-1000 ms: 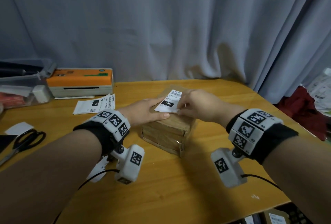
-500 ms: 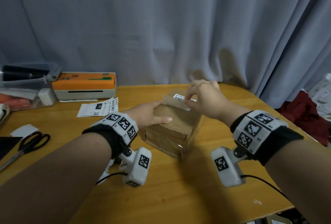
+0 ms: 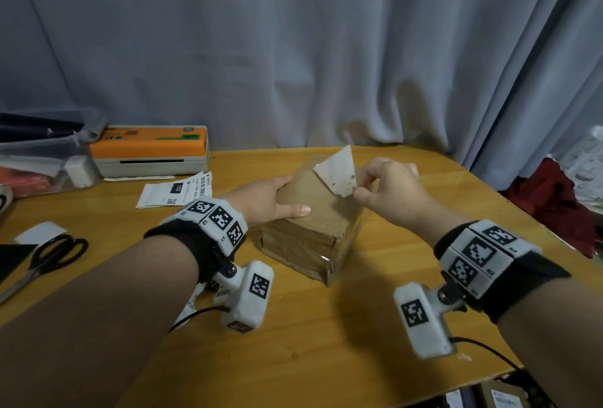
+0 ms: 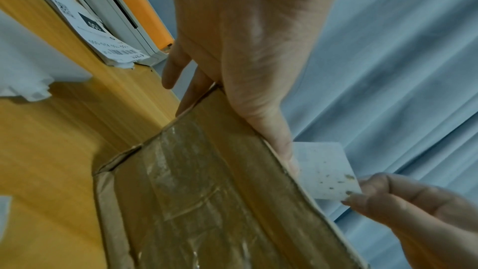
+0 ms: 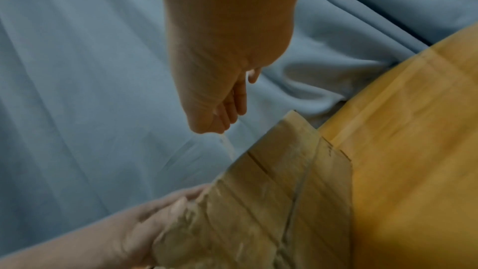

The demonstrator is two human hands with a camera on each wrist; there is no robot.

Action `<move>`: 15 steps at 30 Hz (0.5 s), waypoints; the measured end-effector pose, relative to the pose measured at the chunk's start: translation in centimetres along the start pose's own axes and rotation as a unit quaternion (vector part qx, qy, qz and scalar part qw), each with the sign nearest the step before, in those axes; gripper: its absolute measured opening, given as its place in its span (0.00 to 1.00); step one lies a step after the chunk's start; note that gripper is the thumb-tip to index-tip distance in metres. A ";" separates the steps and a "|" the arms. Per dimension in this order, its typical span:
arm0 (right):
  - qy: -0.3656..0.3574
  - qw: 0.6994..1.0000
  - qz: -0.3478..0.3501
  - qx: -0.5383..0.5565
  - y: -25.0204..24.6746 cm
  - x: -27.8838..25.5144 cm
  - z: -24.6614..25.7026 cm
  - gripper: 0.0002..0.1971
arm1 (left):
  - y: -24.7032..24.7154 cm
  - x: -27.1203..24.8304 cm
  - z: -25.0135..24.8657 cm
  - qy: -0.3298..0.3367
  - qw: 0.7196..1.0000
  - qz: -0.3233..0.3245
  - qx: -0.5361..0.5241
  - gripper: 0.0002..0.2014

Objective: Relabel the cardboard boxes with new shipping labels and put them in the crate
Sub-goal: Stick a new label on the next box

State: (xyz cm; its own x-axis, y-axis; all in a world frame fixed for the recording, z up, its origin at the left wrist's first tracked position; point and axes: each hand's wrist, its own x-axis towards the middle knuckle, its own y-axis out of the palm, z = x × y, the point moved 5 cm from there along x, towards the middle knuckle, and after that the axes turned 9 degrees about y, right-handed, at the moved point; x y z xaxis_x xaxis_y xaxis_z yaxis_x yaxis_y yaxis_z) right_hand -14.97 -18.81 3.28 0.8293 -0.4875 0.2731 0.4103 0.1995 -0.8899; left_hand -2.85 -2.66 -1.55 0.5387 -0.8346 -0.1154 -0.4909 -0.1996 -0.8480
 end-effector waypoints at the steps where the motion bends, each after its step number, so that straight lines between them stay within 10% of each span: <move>1: 0.016 1.000 0.001 0.013 0.3 -0.3 -0.3 0.07 | 0.0 0.0 -0.1 0.000 1.000 -0.002 0.008 0.45; 7: 0.084 0.989 0.032 0.119 0.2 0.3 -1.1 0.02 | -0.6 0.2 -2.6 0.031 0.984 -0.056 0.166 0.32; 11: 0.032 0.990 0.061 0.123 -0.4 0.8 0.0 0.16 | -1.1 1.0 -3.1 0.085 0.990 -0.077 0.087 0.14; 15: 0.011 0.995 0.057 0.081 -0.3 0.8 0.7 0.07 | -1.3 1.8 -2.0 0.116 0.985 -0.099 0.076 0.20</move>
State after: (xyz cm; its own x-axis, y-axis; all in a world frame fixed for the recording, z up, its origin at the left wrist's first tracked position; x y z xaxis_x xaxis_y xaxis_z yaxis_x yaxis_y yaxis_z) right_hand -14.17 -18.66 4.02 0.8667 -0.4711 0.1637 0.3707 0.3888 -0.8435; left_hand -2.54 -4.94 0.39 0.4332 -0.8857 0.1668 -0.2749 -0.3061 -0.9114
